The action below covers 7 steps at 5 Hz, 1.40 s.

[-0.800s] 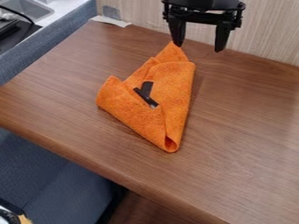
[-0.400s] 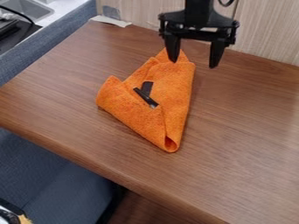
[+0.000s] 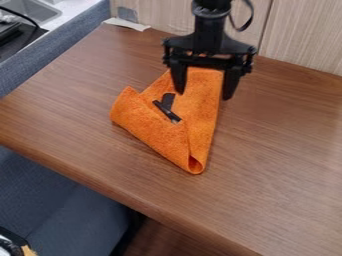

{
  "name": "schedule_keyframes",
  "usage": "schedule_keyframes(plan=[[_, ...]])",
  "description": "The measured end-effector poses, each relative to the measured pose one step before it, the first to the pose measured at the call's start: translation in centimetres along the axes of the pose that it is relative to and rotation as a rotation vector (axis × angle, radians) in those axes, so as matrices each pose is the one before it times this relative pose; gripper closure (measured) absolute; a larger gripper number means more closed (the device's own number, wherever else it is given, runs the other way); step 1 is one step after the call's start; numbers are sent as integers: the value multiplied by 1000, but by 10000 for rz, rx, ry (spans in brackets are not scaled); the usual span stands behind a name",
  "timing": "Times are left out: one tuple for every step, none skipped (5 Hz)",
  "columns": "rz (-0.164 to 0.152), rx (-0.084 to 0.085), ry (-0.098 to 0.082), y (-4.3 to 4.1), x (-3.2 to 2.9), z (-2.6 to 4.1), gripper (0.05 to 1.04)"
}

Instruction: Move the cloth to the bottom edge of the table

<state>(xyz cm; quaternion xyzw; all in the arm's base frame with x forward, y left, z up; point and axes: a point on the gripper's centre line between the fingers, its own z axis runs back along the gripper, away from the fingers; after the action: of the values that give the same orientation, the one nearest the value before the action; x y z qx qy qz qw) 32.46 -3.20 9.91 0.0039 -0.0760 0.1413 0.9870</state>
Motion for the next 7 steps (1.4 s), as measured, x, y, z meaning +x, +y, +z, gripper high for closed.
schedule_keyframes(plan=[[650,332,453,1871,-1862,-1504,84],[541,5,107,1190,-240,-925,84],[147,172,442,666,28,-1700,130],[43,226,228,33,342,-798,421],[-8,3,-21,-118,78,7,709],[0,-7,-14,-11,21,0,912],[0,-8,-14,-54,2,3,1016]])
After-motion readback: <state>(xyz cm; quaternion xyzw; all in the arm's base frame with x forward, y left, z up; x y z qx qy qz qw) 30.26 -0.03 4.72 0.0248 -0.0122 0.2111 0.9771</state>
